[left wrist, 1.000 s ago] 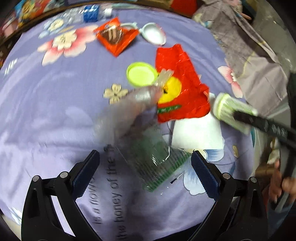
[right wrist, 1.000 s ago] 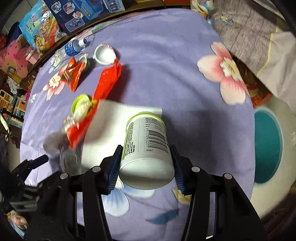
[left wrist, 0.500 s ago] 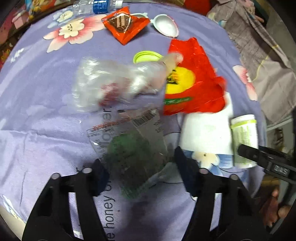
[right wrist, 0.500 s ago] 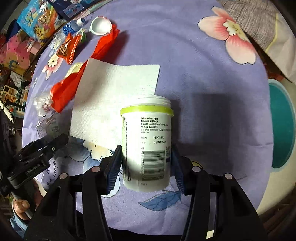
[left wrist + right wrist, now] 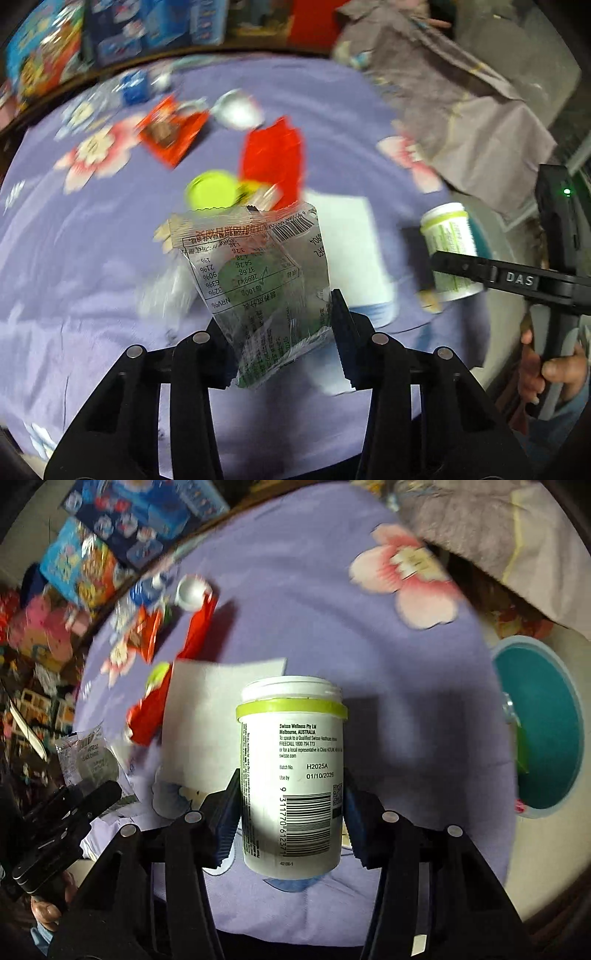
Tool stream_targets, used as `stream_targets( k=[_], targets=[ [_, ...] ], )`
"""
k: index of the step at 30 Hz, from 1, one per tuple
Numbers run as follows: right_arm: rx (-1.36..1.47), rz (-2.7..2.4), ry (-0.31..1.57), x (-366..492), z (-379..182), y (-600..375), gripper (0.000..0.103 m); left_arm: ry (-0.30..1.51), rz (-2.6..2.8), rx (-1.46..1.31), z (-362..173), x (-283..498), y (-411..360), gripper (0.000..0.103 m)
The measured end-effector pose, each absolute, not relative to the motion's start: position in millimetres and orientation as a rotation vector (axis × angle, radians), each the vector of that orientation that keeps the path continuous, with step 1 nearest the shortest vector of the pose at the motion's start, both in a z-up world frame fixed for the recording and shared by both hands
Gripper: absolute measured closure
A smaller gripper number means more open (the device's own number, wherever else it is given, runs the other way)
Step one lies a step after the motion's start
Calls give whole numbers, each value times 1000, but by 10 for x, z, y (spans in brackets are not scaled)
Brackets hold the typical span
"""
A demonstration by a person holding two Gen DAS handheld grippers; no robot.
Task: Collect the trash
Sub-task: 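Carry the pill bottle and plastic wrapper over the teal bin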
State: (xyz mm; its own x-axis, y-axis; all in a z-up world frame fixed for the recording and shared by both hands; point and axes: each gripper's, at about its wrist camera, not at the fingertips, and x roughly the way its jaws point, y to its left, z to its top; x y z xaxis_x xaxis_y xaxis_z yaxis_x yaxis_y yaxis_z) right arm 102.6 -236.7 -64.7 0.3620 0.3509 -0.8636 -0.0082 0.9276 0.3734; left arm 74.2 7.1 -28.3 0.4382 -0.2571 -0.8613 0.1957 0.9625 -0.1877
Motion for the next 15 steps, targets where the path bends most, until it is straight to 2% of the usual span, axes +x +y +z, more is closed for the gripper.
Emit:
stream_targets(
  k=[8, 15],
  targets=[
    [455, 59, 1055, 791, -390, -3476, 55, 1057, -474, 73, -127, 930, -960, 59],
    [595, -124, 1011, 530, -534, -4478, 55, 1074, -660, 202, -227, 1044, -2088, 59]
  ],
)
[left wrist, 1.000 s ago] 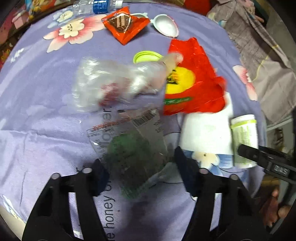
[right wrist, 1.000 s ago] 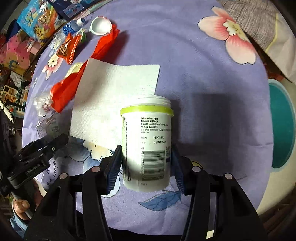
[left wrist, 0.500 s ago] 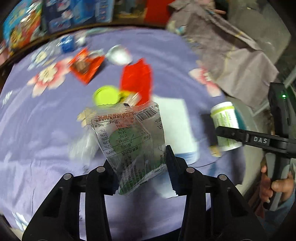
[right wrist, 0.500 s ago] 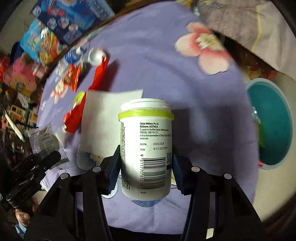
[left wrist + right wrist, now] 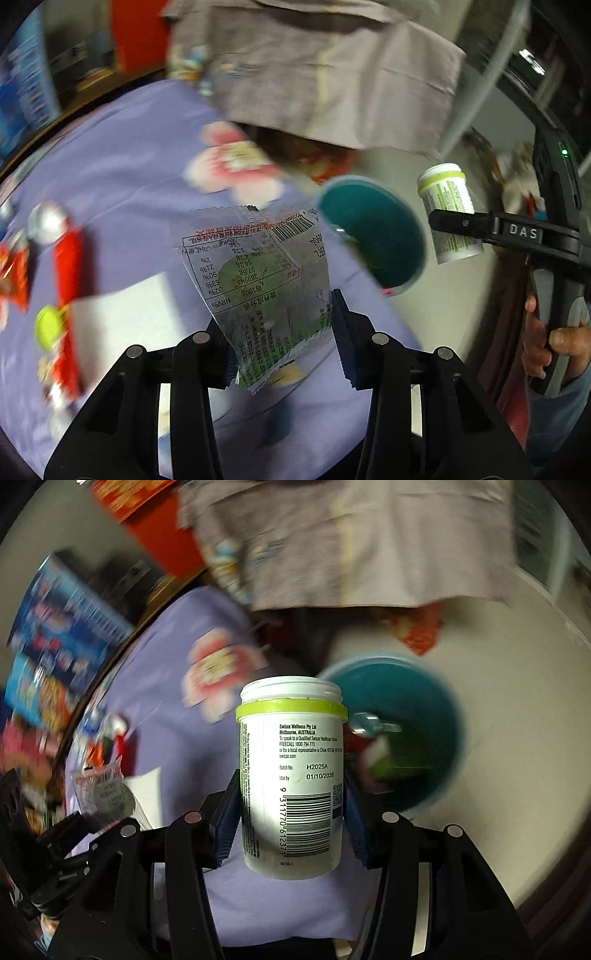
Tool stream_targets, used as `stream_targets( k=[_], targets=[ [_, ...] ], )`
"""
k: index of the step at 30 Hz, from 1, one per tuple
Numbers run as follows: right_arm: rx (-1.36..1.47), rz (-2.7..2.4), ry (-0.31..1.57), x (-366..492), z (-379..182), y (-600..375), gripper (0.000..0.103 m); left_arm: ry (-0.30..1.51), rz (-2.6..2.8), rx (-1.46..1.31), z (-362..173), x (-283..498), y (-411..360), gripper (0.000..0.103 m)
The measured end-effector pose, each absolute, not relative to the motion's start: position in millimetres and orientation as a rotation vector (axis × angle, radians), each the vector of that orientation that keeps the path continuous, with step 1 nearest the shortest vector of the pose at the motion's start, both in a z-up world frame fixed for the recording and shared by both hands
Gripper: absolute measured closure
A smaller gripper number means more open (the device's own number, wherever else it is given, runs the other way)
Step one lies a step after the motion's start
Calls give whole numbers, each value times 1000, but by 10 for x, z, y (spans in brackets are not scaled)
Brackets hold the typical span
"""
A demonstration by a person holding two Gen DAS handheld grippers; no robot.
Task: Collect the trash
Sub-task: 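Carry the pill bottle and plastic wrapper over the teal bin, then open the left tool over the bin while the right tool releases the pill bottle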
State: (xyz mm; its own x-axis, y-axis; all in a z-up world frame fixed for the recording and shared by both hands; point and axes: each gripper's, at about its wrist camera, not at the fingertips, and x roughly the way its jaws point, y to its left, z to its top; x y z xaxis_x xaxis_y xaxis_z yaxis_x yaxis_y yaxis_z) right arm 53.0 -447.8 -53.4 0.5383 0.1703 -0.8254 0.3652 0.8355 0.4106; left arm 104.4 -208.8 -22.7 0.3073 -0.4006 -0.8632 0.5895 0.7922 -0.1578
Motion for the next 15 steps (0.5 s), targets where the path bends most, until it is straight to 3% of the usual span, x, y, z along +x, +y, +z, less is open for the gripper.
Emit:
stream_targets(
  k=[7, 15],
  targets=[
    [702, -205, 1075, 468, -998, -5013, 55, 1123, -759, 292, -443, 1130, -2891, 59],
    [729, -220, 1103, 550, -1167, -5260, 55, 1183, -789, 318, -707, 1343, -3464, 57]
  ],
)
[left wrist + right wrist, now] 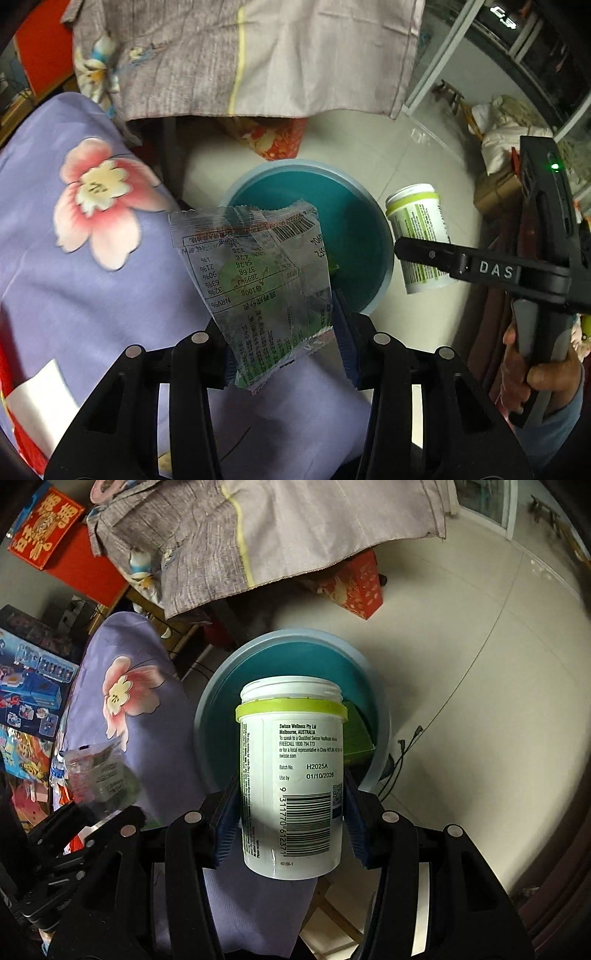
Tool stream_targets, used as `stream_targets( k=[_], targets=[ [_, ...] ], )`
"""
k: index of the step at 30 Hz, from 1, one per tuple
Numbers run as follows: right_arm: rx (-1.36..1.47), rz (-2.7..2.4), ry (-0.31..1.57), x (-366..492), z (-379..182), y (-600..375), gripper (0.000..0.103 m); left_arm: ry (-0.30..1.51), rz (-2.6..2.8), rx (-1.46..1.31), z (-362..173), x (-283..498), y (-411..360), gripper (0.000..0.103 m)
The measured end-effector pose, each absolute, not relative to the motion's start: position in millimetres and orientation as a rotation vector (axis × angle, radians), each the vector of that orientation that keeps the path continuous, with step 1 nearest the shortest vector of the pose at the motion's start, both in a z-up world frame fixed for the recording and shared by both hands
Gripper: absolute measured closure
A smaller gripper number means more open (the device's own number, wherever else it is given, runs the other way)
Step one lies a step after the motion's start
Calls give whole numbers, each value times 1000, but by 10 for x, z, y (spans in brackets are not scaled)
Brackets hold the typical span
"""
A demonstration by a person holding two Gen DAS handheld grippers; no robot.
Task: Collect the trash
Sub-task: 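Open the left tool over the bin while the right tool releases the pill bottle, then move both tools back over the table toward the paper towel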
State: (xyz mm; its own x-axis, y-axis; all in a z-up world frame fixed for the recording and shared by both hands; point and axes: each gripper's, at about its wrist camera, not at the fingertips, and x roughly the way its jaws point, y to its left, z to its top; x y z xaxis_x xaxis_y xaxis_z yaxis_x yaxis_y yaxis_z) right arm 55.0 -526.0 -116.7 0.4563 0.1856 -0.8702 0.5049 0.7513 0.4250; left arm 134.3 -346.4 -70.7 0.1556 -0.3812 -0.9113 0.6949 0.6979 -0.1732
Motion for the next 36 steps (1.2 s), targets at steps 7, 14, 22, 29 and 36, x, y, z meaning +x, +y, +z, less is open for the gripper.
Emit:
stream_targets(
  k=[7, 14, 22, 29, 36],
  targets=[
    [729, -203, 1123, 681, -1240, -5279, 55, 1226, -750, 333, -915, 1449, -3603, 44],
    [732, -187, 1140, 748, -1309, -5226, 55, 1232, -711, 306, -919, 1522, -3486, 25],
    [745, -163, 1156, 799, -1295, -5119, 28, 1199, -683, 263, -773, 1537, -3325, 9],
    [749, -213, 1177, 733, -1263, -5083, 24, 1198, -673, 246, -714, 1485, -3160, 8],
    [745, -245, 1195, 682, -1178, -4979, 24, 1190, -673, 222, -655, 1425, -2965, 8]
  ],
)
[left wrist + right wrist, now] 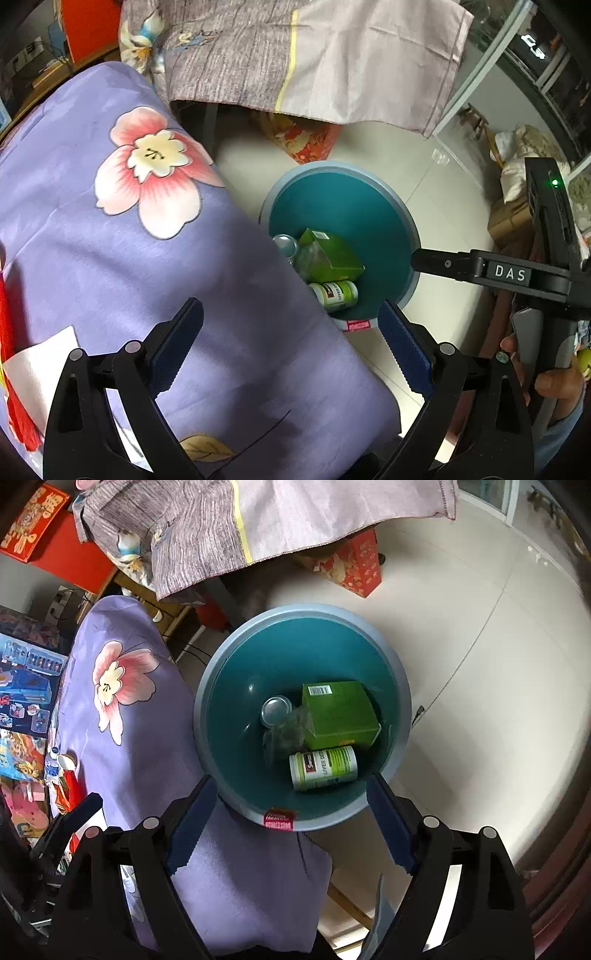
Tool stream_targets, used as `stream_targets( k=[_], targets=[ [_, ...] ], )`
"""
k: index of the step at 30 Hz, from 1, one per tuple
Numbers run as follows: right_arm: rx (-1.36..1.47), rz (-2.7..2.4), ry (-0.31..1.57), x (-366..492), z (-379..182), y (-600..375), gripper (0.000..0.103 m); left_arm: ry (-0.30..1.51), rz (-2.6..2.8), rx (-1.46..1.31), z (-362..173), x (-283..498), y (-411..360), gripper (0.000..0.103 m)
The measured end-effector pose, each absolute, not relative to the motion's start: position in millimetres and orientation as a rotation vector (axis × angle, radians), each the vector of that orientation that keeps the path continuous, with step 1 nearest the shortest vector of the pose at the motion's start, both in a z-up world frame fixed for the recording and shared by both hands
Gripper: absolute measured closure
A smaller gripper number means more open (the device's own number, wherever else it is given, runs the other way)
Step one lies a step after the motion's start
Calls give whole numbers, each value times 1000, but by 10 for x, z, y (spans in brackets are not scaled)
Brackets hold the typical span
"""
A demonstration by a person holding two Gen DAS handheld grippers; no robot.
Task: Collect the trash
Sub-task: 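Move both tools back over the table toward the paper towel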
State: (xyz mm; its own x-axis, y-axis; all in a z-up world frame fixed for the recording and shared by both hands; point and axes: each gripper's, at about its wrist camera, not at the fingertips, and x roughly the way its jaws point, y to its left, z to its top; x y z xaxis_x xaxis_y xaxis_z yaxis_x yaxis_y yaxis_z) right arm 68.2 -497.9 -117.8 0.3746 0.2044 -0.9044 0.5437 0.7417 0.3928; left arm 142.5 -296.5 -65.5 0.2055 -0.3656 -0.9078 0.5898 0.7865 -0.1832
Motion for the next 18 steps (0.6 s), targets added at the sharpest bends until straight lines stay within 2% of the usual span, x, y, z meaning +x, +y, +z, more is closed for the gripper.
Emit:
stream_targets(
  k=[2, 18],
  targets=[
    [735, -246, 1196, 682, -1138, -4923, 21, 1187, -670, 213, -628, 1409, -2866, 8],
    [537, -129, 1232, 896, -756, -3756, 19, 1138, -573, 94, -428, 1322, -1624, 6]
  ],
)
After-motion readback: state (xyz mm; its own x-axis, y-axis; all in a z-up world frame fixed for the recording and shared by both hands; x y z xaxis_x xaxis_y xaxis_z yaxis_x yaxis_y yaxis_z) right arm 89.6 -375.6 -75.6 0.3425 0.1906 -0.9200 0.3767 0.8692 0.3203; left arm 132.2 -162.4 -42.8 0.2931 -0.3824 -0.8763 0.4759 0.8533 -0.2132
